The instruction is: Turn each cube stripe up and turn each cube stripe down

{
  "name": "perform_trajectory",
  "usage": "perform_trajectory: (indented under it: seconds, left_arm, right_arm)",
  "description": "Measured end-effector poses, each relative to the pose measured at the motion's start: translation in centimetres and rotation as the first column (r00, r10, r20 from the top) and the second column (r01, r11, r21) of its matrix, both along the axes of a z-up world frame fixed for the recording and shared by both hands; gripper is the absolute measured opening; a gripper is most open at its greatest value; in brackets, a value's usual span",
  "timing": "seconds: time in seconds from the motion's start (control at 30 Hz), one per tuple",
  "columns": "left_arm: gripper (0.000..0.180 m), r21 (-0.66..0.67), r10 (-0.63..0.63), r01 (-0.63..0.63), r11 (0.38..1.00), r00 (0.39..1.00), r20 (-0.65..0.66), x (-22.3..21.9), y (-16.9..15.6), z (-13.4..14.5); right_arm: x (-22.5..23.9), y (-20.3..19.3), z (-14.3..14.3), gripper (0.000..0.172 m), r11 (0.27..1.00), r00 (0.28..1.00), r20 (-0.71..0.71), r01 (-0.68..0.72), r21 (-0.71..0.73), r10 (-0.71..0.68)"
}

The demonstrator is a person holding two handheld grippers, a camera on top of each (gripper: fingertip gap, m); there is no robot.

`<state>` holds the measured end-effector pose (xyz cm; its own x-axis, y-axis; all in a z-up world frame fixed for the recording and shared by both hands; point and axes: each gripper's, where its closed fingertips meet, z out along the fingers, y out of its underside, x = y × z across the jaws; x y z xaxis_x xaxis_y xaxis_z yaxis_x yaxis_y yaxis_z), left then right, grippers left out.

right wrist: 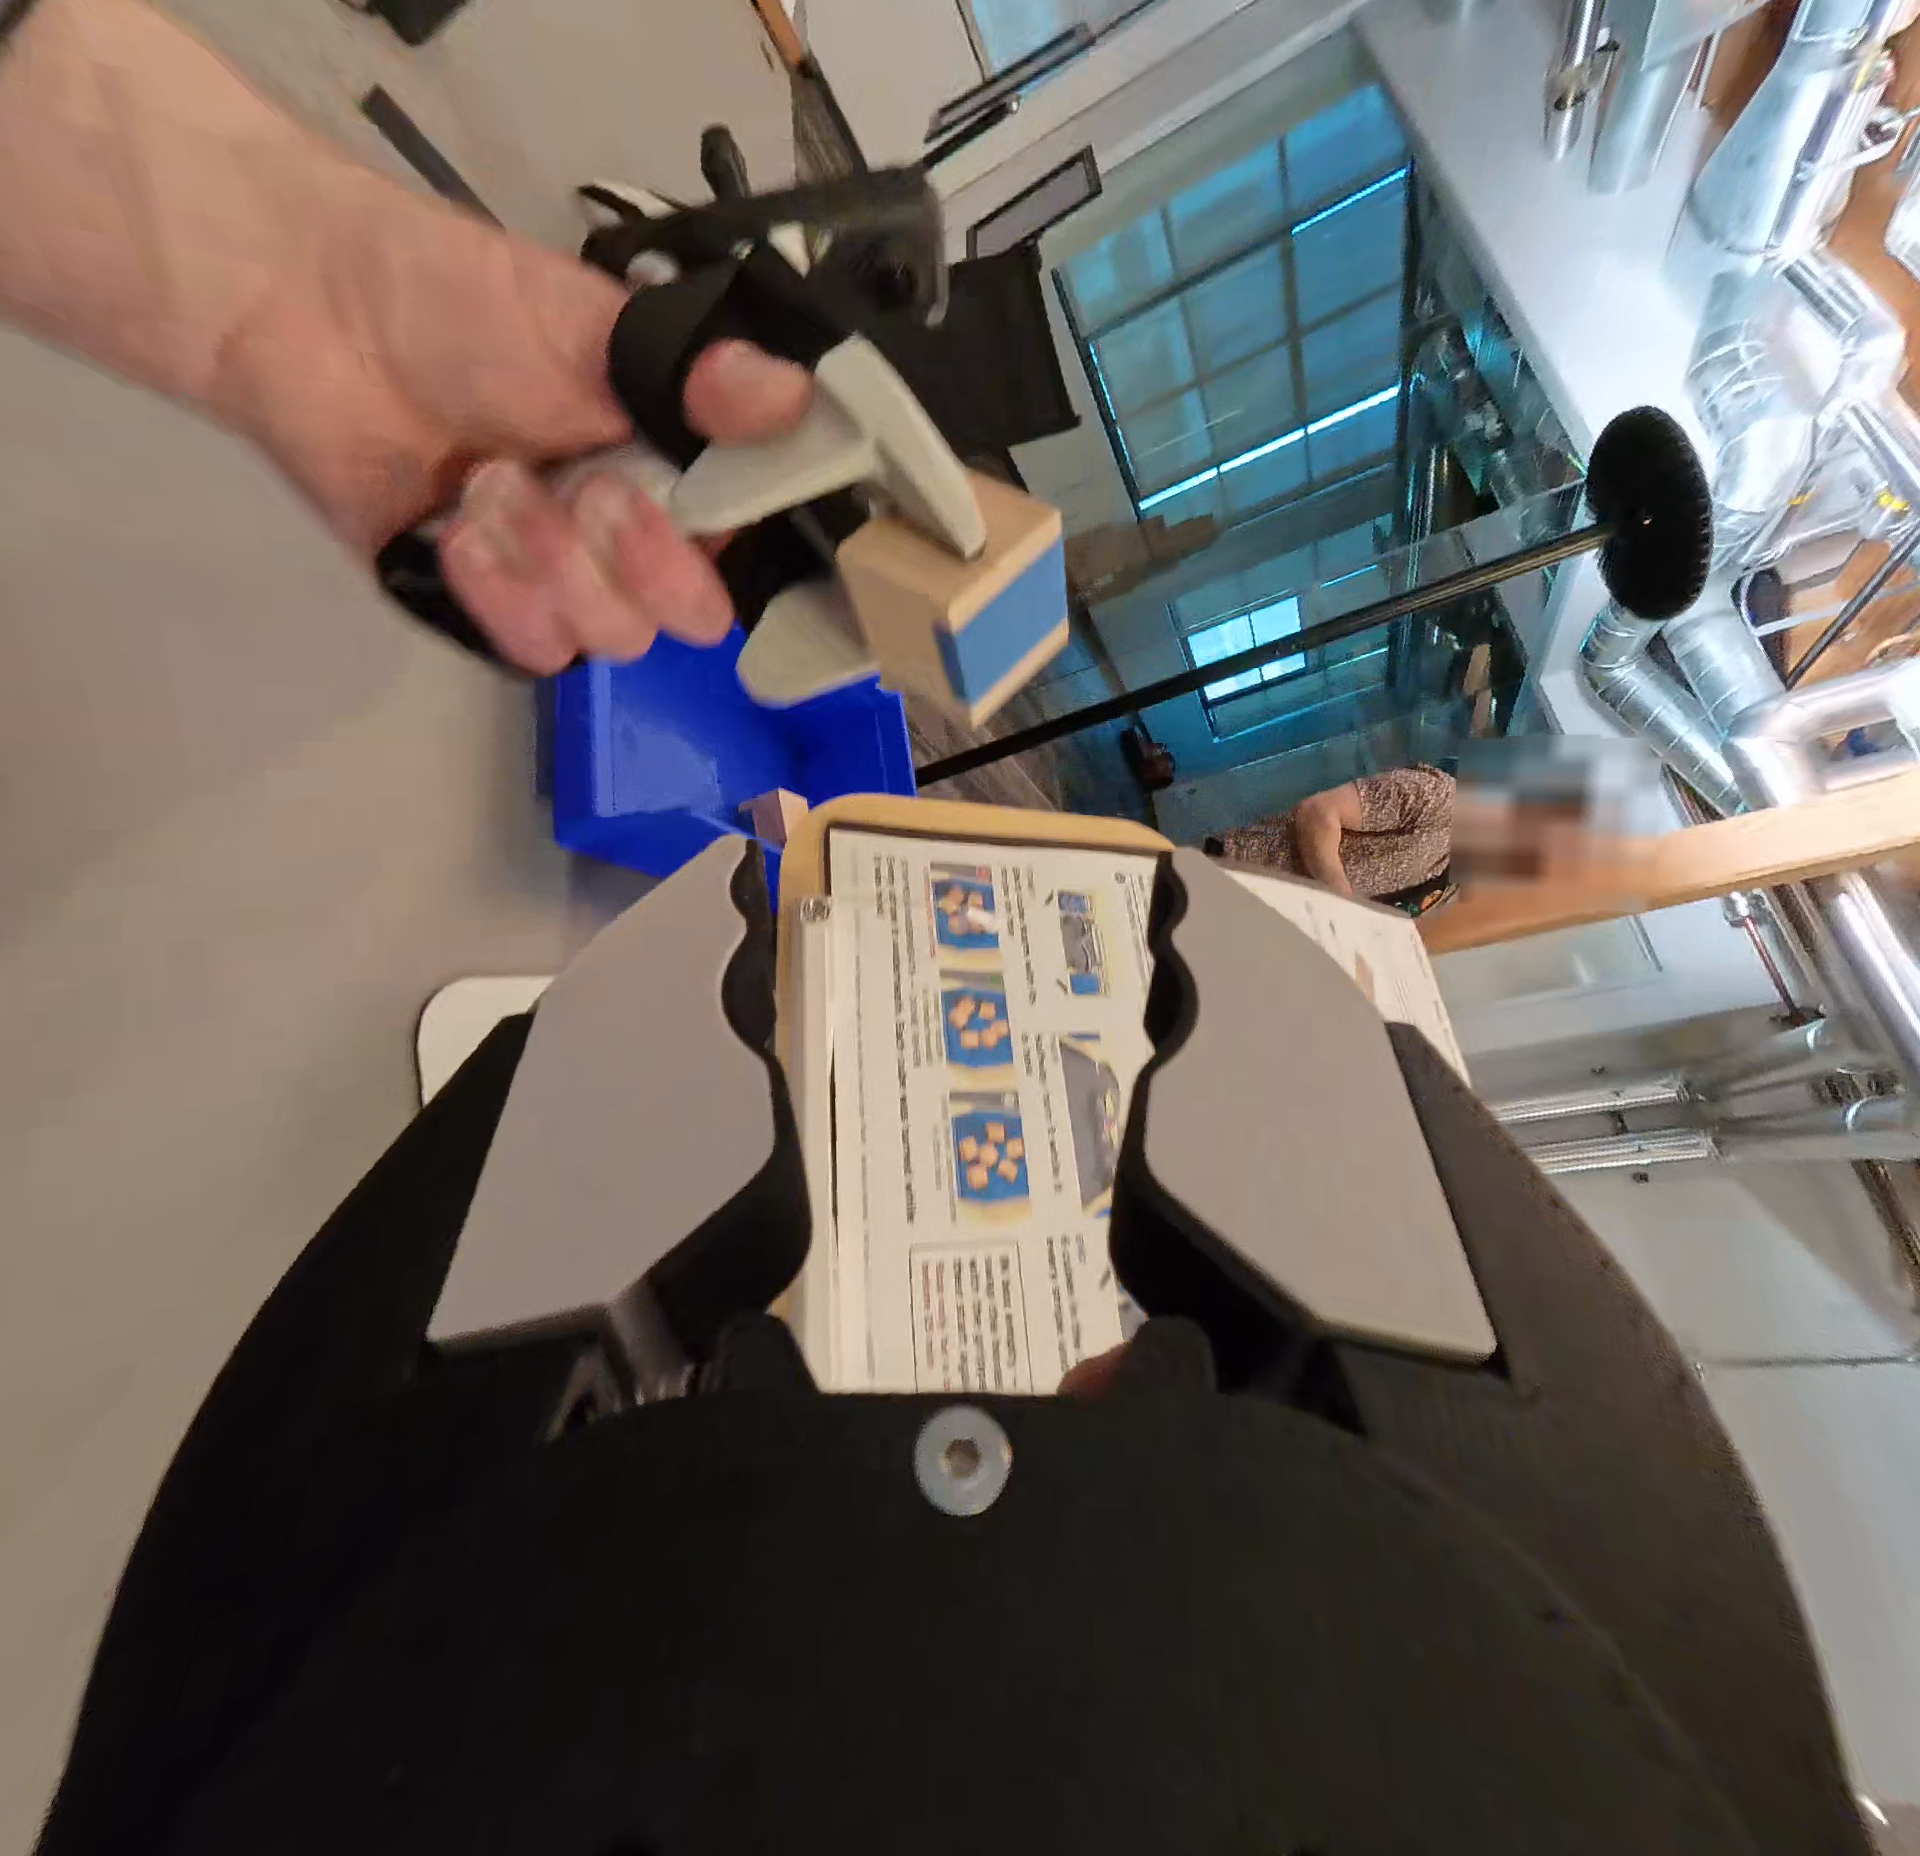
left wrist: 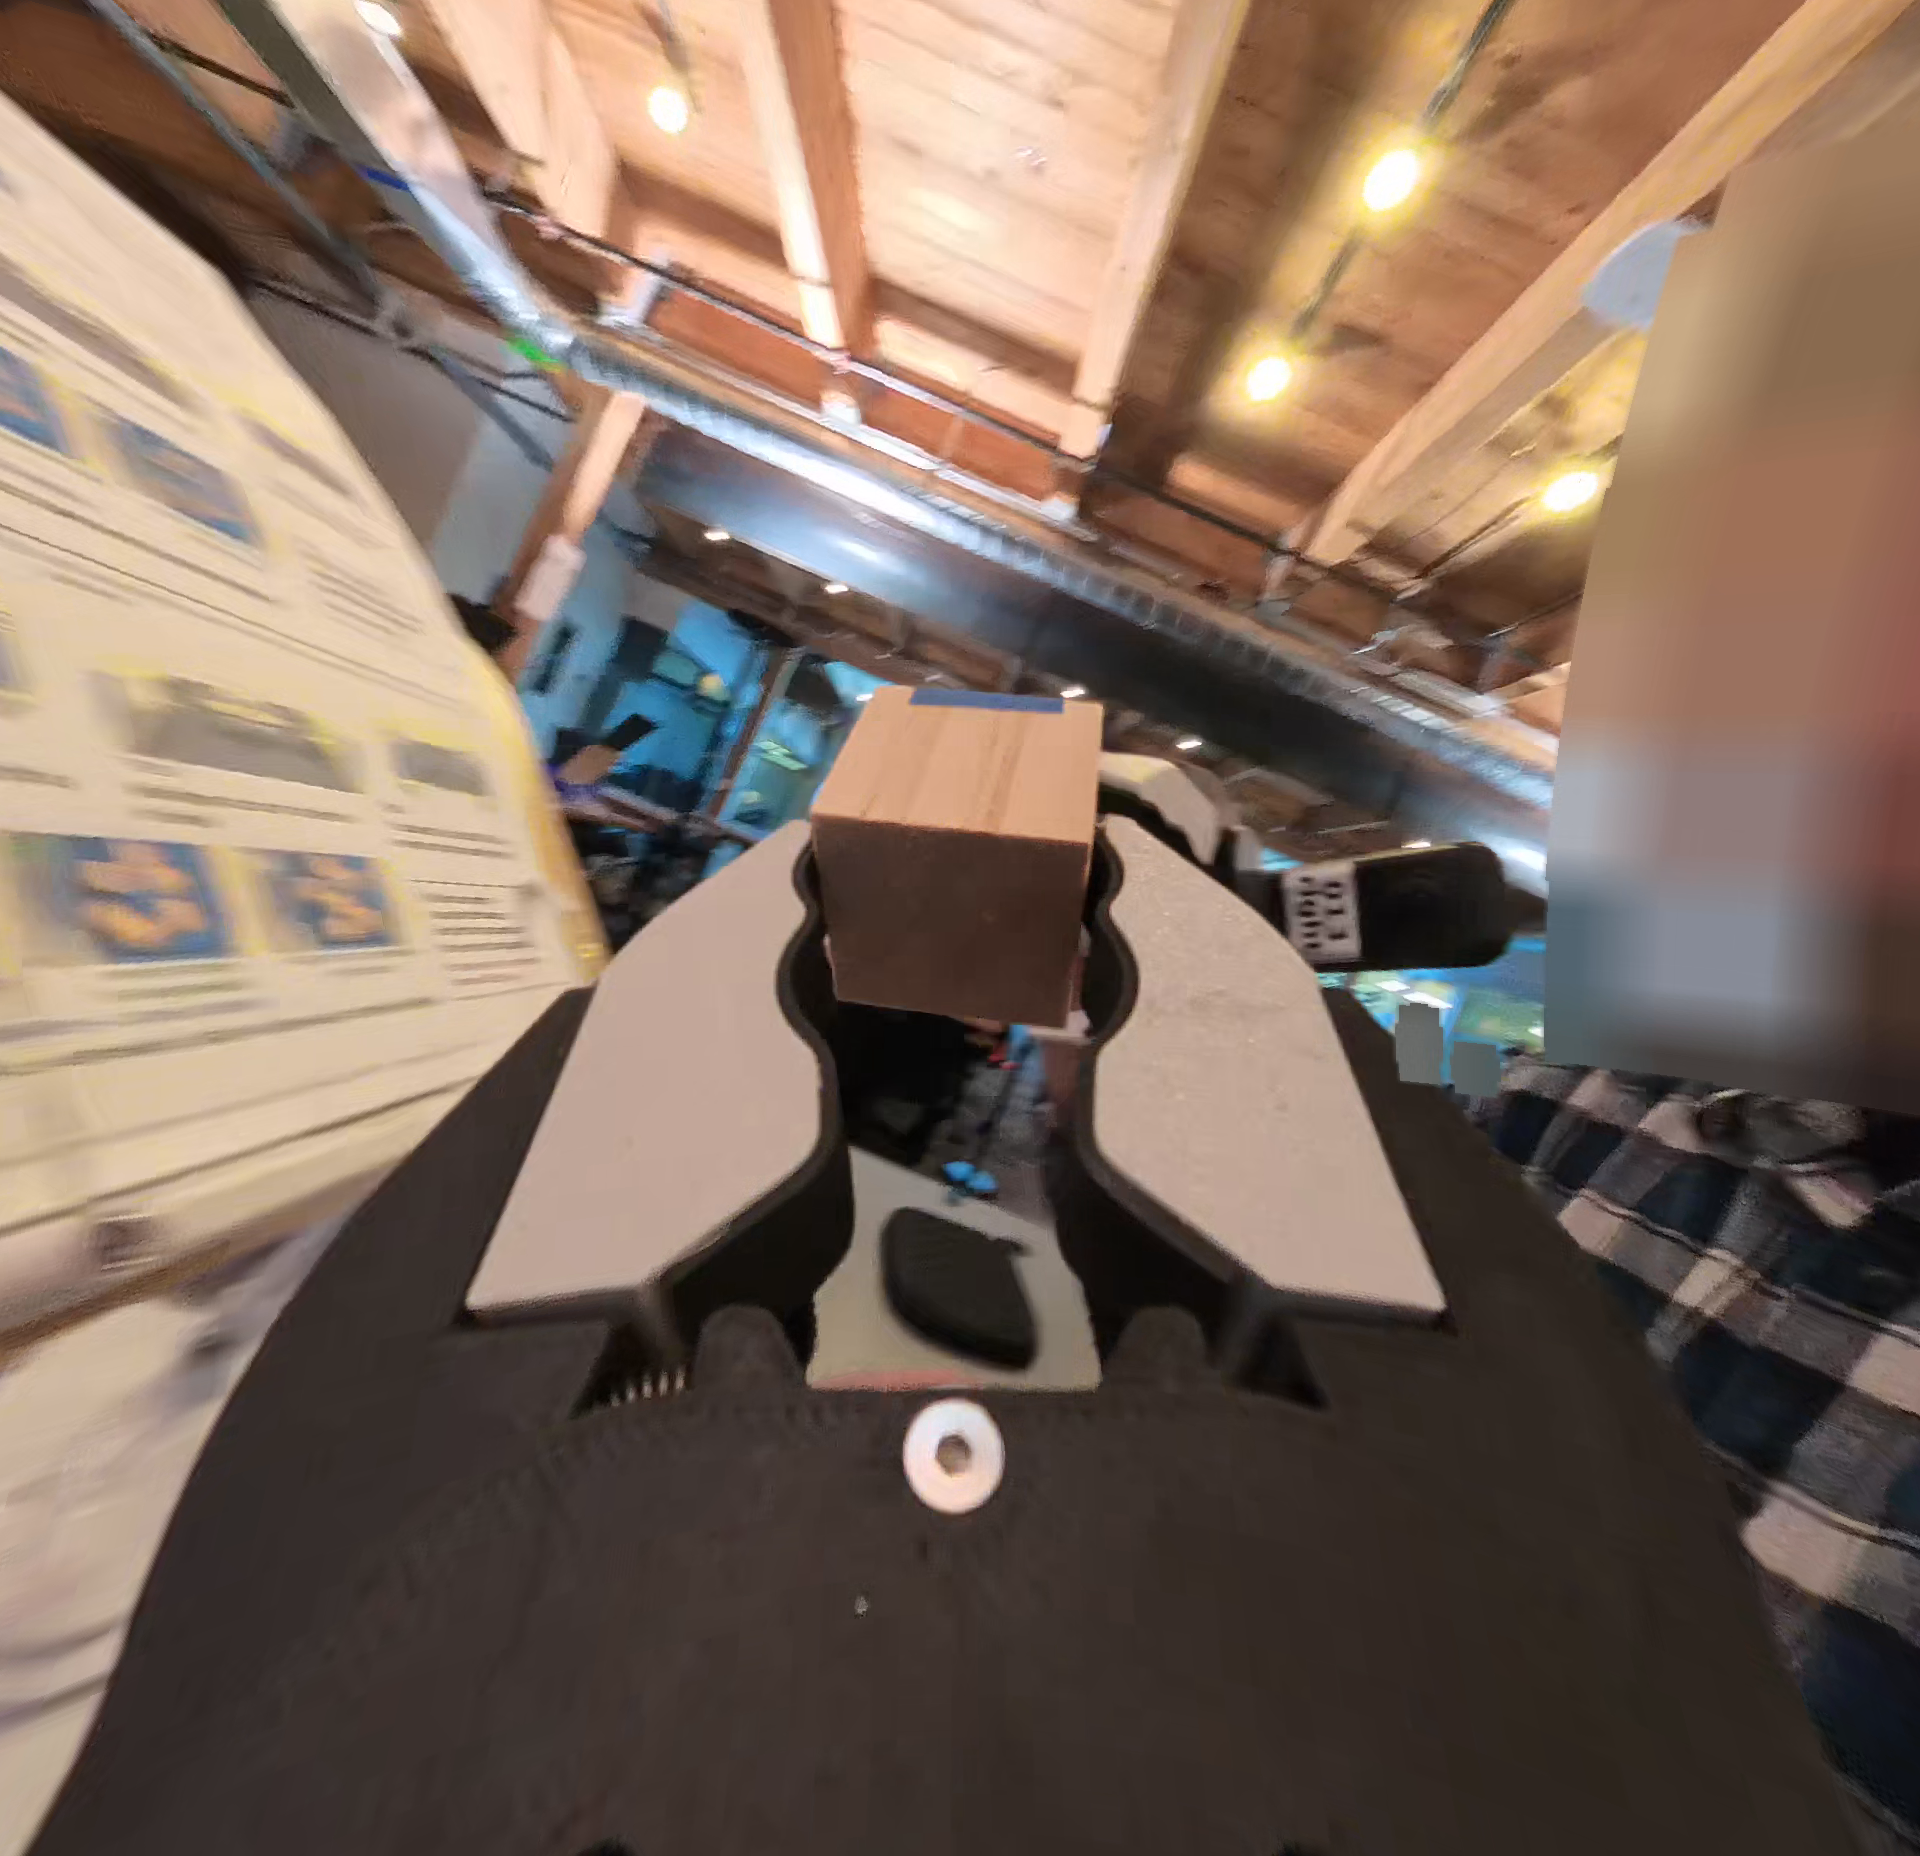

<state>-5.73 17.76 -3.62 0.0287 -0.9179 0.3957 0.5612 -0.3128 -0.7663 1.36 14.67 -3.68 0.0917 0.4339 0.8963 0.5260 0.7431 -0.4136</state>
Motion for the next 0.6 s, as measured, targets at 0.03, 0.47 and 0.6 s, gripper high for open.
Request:
perform_trajectory:
  seconds: [0.03,0.47,0.6]
  left_arm:
    - [0.046,-0.008,-0.037,0.037,0.999,0.999,0.038,1.3,-0.9,0.1]
    - [0.046,0.000,-0.143,0.156,0.988,0.902,0.407,6.7,-4.8,2.3]
    - [0.046,0.035,-0.215,0.216,0.976,0.914,0.345,7.2,-5.6,2.0]
  right_arm:
    - [-0.7,-0.2,0.2,0.072,1.000,1.000,-0.009,0.001,0.000,-0.001]
    - [-2.3,-2.6,0.5,0.069,0.997,0.993,-0.114,0.023,0.068,-0.015]
    - [-0.9,-3.5,-0.1,0.070,0.987,0.990,0.047,-0.124,-0.097,0.129]
